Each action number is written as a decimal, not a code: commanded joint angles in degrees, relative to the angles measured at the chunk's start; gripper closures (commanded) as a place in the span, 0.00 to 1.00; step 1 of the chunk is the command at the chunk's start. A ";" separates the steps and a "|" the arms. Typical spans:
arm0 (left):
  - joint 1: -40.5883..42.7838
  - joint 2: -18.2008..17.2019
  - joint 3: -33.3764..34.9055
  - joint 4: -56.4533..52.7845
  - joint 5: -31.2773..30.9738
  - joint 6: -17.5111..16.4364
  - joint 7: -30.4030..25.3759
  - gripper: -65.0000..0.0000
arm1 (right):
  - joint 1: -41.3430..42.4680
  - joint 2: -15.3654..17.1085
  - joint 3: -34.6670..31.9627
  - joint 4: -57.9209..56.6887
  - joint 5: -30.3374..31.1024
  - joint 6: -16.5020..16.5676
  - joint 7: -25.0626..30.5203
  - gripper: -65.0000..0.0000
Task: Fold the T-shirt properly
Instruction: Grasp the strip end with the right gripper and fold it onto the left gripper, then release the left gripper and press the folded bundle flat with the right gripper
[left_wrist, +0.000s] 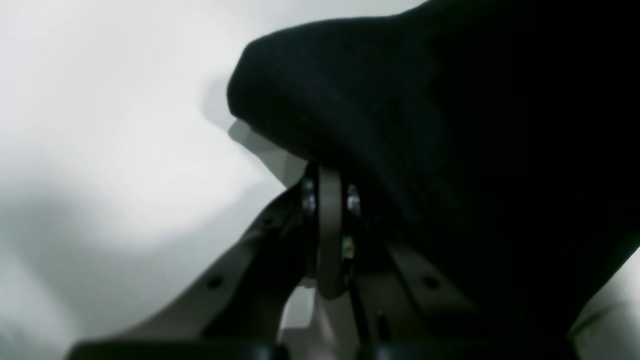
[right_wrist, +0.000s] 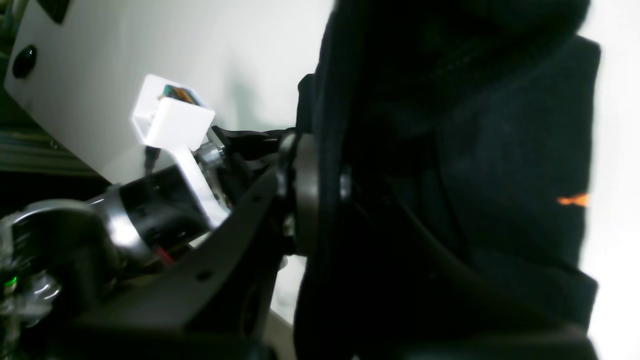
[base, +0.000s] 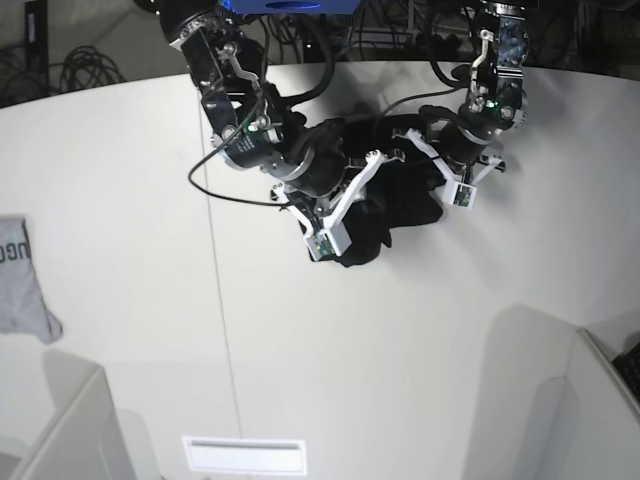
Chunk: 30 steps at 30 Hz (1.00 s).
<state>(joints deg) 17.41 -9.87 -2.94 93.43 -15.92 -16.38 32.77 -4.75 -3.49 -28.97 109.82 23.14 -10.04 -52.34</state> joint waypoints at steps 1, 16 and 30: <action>0.92 -0.29 0.08 -0.11 0.76 -0.45 4.19 1.00 | 0.67 -0.43 -0.35 -0.68 0.29 0.15 1.74 1.00; 1.36 -0.29 0.08 -0.11 0.85 -0.45 4.19 1.00 | 3.13 -2.45 -8.26 -10.44 0.47 0.15 4.73 1.00; 3.21 -1.16 -0.09 2.53 0.76 -0.45 4.19 1.00 | 5.41 -2.54 -8.61 -17.82 0.47 0.15 9.92 1.00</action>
<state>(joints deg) 19.77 -10.76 -3.18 95.85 -16.08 -16.56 33.71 -0.27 -5.08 -37.50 91.05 22.96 -10.35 -43.64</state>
